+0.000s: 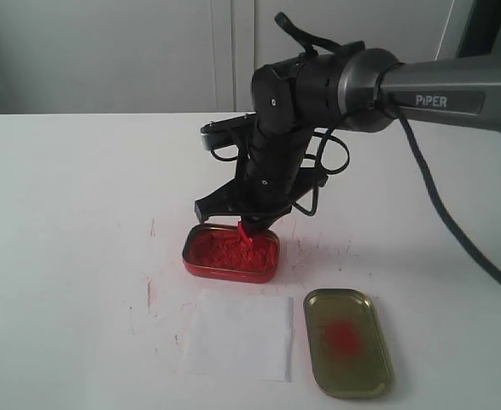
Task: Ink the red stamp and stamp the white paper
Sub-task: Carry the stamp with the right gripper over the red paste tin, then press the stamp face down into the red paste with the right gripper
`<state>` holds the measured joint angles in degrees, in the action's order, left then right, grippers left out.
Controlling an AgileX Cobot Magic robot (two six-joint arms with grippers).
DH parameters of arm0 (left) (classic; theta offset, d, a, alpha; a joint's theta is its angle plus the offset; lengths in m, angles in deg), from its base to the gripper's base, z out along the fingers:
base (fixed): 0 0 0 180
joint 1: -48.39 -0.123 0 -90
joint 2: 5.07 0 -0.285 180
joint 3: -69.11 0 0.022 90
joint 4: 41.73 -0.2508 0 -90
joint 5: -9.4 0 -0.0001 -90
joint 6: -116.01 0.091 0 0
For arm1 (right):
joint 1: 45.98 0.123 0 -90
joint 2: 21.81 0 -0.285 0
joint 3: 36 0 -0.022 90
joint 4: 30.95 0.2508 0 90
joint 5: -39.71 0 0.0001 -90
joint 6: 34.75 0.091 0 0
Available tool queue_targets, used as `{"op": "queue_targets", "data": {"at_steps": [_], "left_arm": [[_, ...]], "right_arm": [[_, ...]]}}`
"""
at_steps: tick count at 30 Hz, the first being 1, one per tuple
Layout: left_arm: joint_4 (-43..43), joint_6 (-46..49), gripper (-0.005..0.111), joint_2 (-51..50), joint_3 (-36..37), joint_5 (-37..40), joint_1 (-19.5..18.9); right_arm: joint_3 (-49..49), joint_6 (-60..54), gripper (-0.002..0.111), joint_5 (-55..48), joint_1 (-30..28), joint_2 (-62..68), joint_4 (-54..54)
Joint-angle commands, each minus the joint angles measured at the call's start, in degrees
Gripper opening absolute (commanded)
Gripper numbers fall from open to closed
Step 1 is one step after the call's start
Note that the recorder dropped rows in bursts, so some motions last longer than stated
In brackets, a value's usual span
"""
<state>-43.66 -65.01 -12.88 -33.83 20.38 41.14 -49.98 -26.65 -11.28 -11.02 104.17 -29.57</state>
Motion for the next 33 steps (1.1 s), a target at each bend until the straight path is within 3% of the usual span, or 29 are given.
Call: {"op": "queue_targets", "data": {"at_steps": [1,33], "left_arm": [[0.16,-0.22,0.000,0.02,0.15,-0.17,0.01],[0.16,-0.22,0.000,0.02,0.15,-0.17,0.01]], "right_arm": [[-0.30,2.43,0.000,-1.00,0.12,1.13,-2.63],[-0.30,2.81,0.000,-1.32,0.41,9.56,-2.90]]}}
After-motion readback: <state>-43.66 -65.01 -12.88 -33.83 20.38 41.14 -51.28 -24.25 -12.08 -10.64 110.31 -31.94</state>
